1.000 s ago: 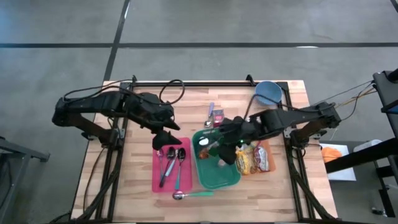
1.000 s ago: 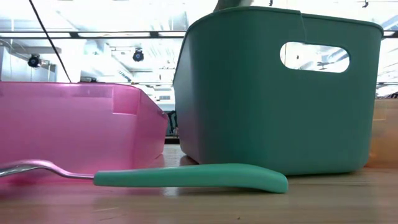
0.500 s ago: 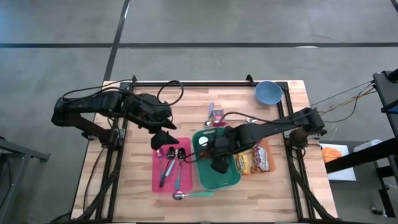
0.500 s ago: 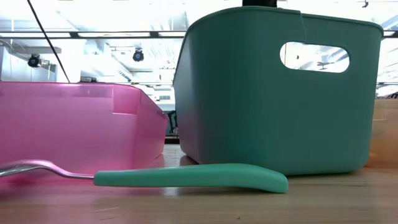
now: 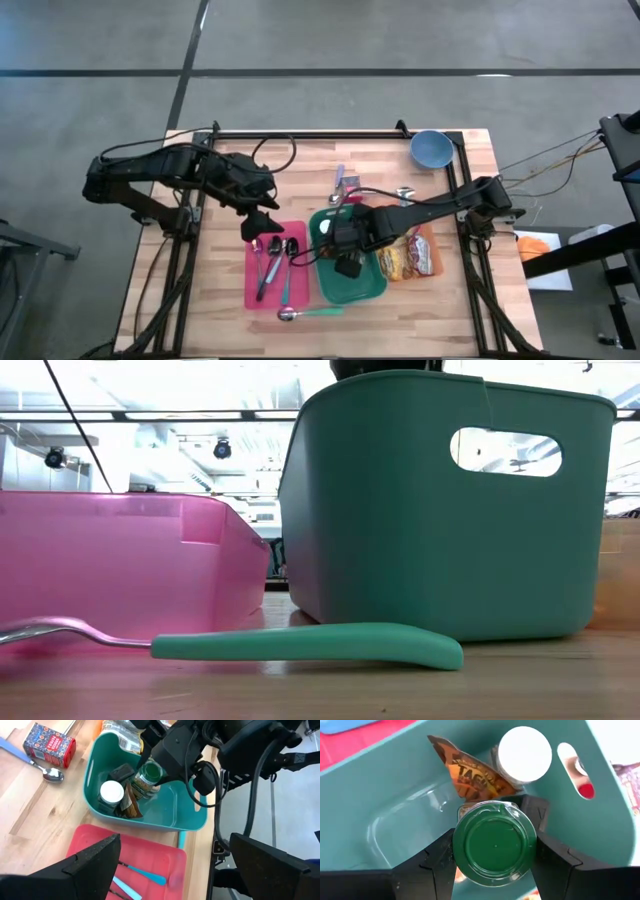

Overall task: Pick & Place Food Item
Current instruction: Put the green seasoning bottle into the green bin

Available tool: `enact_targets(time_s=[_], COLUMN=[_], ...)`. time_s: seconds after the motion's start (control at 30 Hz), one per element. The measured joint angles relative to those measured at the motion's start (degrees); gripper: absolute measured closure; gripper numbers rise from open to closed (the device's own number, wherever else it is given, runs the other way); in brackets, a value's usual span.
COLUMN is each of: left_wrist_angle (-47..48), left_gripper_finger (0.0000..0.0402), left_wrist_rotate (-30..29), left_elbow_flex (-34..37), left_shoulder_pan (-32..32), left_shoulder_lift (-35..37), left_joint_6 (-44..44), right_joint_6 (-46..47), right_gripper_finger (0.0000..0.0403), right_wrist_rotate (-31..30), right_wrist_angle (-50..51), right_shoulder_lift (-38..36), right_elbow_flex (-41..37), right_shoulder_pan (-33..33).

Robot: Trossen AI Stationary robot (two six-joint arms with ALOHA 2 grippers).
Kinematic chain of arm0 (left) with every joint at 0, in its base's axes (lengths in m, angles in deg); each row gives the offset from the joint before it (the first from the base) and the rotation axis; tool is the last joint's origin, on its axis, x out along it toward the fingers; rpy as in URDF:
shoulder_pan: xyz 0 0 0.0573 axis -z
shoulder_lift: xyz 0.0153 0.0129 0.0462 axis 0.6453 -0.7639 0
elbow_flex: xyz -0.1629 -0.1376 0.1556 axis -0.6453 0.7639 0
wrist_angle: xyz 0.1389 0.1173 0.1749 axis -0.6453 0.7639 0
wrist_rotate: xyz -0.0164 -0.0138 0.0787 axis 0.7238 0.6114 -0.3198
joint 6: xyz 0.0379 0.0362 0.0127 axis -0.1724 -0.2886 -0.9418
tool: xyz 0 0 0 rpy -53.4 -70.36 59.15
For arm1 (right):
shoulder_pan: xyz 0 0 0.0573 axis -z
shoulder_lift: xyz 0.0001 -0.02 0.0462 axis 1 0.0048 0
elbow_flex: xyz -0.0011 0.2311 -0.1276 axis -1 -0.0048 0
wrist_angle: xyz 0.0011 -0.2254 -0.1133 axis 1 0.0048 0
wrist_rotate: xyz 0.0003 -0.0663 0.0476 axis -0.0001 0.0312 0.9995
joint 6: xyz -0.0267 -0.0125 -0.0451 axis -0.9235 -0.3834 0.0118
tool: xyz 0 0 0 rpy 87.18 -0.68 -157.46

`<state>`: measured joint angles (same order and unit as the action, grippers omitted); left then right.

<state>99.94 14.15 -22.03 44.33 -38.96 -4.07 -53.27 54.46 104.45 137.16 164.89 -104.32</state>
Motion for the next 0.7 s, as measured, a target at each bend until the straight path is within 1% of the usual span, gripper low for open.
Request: enact_targets(time_s=[0.13,0.37,0.7], left_wrist_angle=[0.2,0.3,0.4], left_gripper_finger=[0.0029,0.0029,0.0029], left_wrist_rotate=[0.0,-0.2,-0.4], left_elbow_flex=[0.6,0.6,0.6], left_shoulder_pan=[0.0,0.0,0.0], left_shoulder_lift=[0.0,0.0,0.0], left_joint_6=[0.0,0.0,0.0], right_joint_6=[-2.2,-3.0,-7.2], right_gripper_finger=[0.0206,0.0206,0.0206], right_wrist_rotate=[0.0,0.2,0.4], right_wrist_angle=[-2.2,-4.8,-7.6], right_shoulder_lift=[0.6,1.2,3.5], right_elbow_flex=[-1.1,-4.3,-4.6], right_shoulder_pan=[0.0,0.0,0.0])
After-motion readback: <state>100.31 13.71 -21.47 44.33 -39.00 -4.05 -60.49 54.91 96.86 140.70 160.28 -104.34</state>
